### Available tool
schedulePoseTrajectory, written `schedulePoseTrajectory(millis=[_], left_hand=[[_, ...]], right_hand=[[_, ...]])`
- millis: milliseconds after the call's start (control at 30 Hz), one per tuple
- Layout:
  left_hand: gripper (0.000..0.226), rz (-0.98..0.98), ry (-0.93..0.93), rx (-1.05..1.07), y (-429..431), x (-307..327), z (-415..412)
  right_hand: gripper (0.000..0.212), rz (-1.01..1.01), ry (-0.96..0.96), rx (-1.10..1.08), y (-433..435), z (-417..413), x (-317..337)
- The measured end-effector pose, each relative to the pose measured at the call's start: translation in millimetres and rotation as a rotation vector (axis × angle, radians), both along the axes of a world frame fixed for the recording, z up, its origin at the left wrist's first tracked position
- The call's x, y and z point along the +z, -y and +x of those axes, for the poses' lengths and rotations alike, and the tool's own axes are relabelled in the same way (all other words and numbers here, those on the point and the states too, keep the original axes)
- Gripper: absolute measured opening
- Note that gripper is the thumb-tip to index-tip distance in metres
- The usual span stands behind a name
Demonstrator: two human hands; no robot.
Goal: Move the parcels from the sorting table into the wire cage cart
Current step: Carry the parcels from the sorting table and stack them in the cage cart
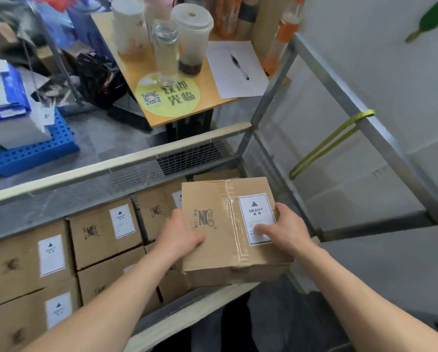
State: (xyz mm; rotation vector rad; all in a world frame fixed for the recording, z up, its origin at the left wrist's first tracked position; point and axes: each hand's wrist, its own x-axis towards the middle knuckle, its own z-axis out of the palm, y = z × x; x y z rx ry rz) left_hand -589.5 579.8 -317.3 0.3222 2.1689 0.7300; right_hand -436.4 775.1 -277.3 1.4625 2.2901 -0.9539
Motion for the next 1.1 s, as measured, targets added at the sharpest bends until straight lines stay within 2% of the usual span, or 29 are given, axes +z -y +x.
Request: schedulePoseTrajectory(millis=[233,367,467,567,733,867,1100], left_hand=[[0.067,-0.071,0.040,0.092,-32.5,-35.4,-20.3],[0.047,-0.065,0.084,0.163,-44.8,-59.4,-30.2],[0.060,-0.064,0.133,0.203,-54.6,-79.9,-28.1],[0.072,-0.102,0.162,0.229,-65.2,-101.5,-18.8],[0.064,-0.113,0.234,0.260,-80.5,-141.6,5.6],[0.081,-0.117,0.276,0.278,-91.8,-183.7,26.2],[0.071,-0.123,0.302,0.247,-108.5,-228.7,35.7]], right_hand=[[0.037,-0.009,0.038,0.092,-41.2,-42.2,-45.2],[0.041,-0.013,0.052,0.149,-62.7,-62.4,-62.7],[0.044,-0.026,0.070,0.182,-76.8,-68.9,-78.7],[0.048,-0.060,0.095,0.187,-89.3,-68.3,-101.5],[0.057,-0.092,0.178,0.165,-105.5,-51.9,-147.7],[0.055,-0.113,0.194,0.164,-116.7,-36.7,-182.3],[0.049,-0.130,0.208,0.159,-135.2,-26.9,-235.5]])
